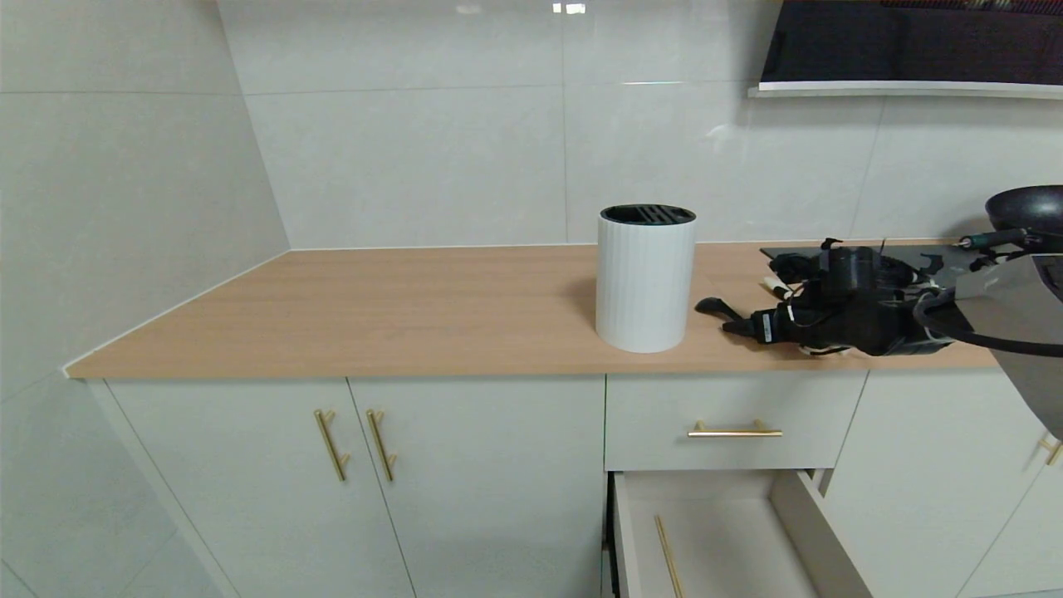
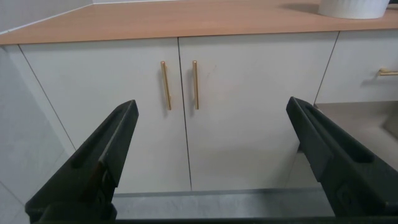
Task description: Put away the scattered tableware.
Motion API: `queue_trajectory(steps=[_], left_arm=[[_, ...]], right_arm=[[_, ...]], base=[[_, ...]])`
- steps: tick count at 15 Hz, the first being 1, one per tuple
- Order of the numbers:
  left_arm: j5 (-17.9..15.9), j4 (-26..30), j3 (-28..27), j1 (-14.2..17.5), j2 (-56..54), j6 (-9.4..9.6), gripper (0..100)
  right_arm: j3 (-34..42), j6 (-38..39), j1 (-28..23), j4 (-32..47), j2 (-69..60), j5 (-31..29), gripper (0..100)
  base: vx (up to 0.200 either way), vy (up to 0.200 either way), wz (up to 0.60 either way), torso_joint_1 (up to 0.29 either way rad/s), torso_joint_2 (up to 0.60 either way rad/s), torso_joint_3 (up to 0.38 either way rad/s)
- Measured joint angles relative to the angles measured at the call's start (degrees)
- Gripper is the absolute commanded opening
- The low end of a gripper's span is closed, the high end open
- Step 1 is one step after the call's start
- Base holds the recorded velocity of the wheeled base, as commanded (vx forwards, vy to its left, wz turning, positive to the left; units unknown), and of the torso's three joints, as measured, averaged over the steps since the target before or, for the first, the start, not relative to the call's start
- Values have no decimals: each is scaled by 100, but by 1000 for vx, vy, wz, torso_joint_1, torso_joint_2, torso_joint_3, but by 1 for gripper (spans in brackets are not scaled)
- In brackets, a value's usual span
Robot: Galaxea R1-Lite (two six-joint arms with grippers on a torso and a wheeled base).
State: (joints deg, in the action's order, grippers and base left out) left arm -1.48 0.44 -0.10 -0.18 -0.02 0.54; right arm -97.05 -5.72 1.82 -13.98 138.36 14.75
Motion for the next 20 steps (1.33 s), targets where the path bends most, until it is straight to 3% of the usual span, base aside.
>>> queue_trajectory(steps=[1, 10, 14, 20], left_arm=[[0, 0, 0, 0, 0, -2, 100], [0, 0, 0, 0, 0, 0, 100], [0, 0, 0, 0, 0, 0, 100], [-2, 2, -1, 0, 0, 0, 100]], right_arm=[[6, 0, 2, -2, 6, -2, 0], [121, -2, 165, -9, 20, -28, 0], [195, 13, 219, 13, -60, -340, 0], [1008, 521, 378, 361, -1033, -818, 0]], base=[[0, 0, 0, 0, 0, 0], [0, 0, 0, 0, 0, 0], [0, 0, 0, 0, 0, 0], [0, 0, 0, 0, 0, 0]])
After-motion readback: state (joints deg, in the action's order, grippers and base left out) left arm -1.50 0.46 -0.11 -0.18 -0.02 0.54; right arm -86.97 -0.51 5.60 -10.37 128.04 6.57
